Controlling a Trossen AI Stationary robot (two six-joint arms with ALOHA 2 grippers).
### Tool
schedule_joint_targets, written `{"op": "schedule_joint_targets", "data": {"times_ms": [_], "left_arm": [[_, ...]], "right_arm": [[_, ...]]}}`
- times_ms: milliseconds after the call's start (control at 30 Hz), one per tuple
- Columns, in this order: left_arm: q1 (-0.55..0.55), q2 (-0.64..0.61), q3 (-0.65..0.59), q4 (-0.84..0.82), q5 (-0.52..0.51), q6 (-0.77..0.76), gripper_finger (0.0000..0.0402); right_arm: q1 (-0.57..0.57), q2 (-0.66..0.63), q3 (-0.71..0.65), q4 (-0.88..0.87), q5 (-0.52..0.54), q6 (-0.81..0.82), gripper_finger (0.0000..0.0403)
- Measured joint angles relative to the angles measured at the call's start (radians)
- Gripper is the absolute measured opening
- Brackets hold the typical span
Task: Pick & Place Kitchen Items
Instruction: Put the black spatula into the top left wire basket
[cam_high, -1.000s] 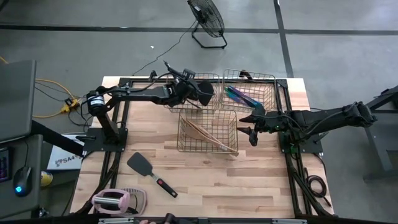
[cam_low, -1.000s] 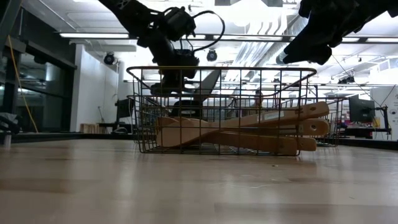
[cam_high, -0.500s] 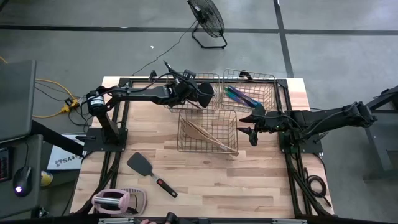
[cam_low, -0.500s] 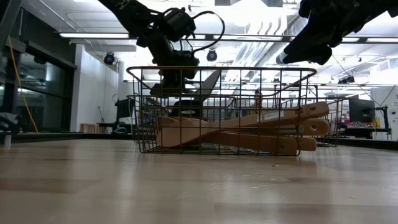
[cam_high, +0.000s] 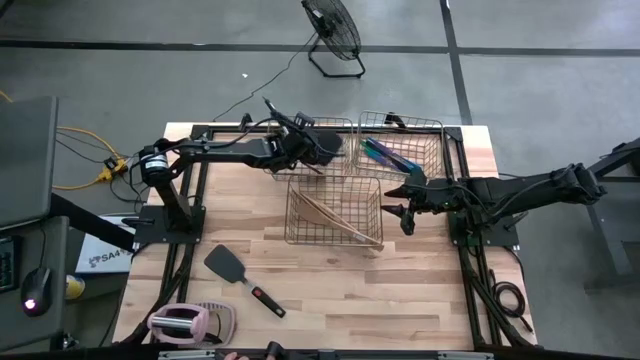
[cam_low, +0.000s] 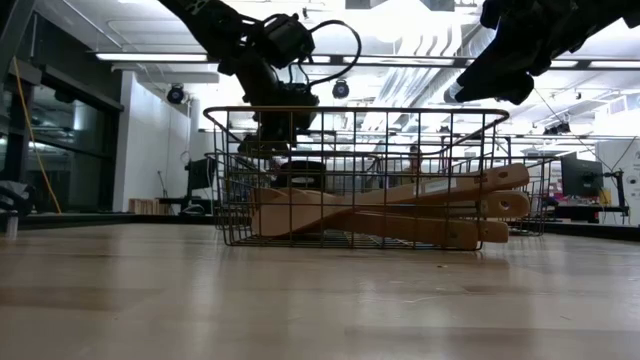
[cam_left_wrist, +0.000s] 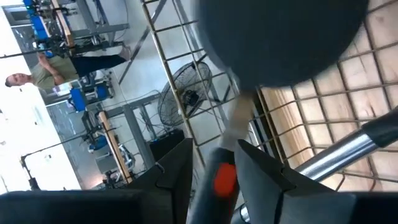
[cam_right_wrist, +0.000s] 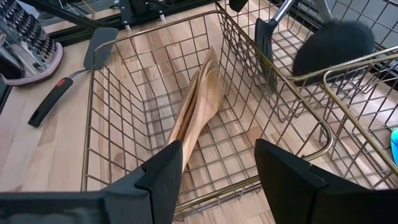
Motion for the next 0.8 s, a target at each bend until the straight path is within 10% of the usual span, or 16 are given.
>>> {"op": "schedule_joint_targets", "data": {"times_ms": [800], "left_arm": [[-0.003,-0.116,0.000,-0.057,0.044,-0.133,0.0125]], "right_arm": [[0.000,-0.001,0.000,-0.002,-0.020,-0.003,0.0193]]}}
